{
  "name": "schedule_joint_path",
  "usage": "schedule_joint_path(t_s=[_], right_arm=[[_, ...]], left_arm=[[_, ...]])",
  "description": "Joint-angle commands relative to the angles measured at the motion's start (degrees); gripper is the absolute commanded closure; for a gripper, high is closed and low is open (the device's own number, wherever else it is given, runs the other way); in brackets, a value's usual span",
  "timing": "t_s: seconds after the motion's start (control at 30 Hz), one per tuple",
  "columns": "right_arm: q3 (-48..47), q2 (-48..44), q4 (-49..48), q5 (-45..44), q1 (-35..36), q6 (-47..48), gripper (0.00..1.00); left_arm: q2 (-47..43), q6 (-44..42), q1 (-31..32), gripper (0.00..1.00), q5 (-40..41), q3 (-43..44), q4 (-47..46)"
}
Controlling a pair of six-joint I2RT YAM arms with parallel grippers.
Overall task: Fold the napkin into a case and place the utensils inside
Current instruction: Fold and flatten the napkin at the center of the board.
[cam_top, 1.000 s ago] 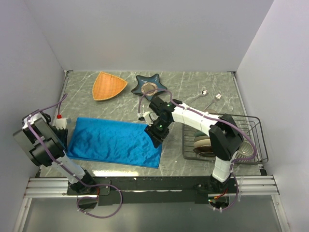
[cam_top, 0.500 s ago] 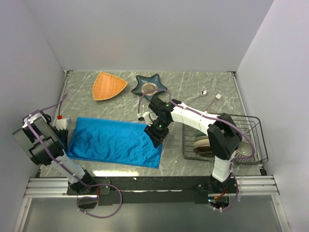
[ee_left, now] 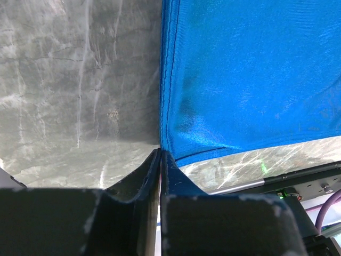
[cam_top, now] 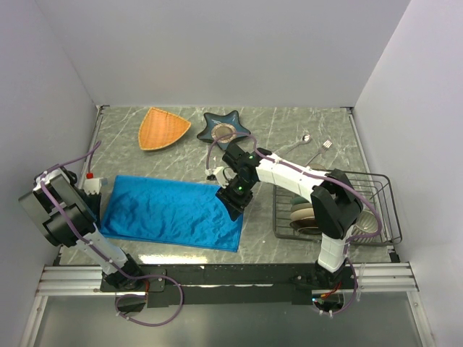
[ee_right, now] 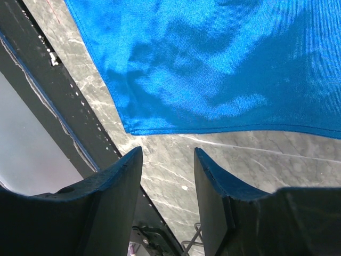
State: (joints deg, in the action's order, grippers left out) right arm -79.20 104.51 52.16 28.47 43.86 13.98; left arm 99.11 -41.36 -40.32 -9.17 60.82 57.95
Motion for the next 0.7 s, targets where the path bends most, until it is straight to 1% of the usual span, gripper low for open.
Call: schedule_joint_path(t_s=[0.0,0.07,0.13,0.17,0.3,0.43,0.67], right_arm=[[-2.63,-0.36,0.57,-0.34,0.09,0.0,0.49],[-2.89,-0.27,0.57,-0.34,0.09,-0.09,0.49],[-2.8,-0.27,0.66,-0.34,0.09,-0.18,0.49],[-2.72,-0.36,0.57,-0.34,0.18,-0.18,0.49],[-2.63,-0.36,0.66,-0.34,0.18,-0.35,0.48],[-2.98,-0.27,0.75,-0.52,0.18,-0.35,0.48],[-3.16,-0.09,0.75,-0.61,0.18,-0.44,0.48]], left_arm=[[-0.15,-1.17,-0.38,0.89,-1.29,1.06,1.72],[0.12,-1.44,-0.38,0.8,-1.38,0.8,1.9],[0.03,-1.61,-0.38,0.74,-1.55,0.53,1.81],[0.03,-1.7,-0.38,0.73,-1.55,0.44,1.72],[0.12,-1.79,-0.38,0.73,-1.46,0.09,1.37],[0.47,-1.79,-0.29,0.78,-1.47,0.0,1.37],[0.82,-2.14,-0.38,0.78,-1.47,0.09,1.81]])
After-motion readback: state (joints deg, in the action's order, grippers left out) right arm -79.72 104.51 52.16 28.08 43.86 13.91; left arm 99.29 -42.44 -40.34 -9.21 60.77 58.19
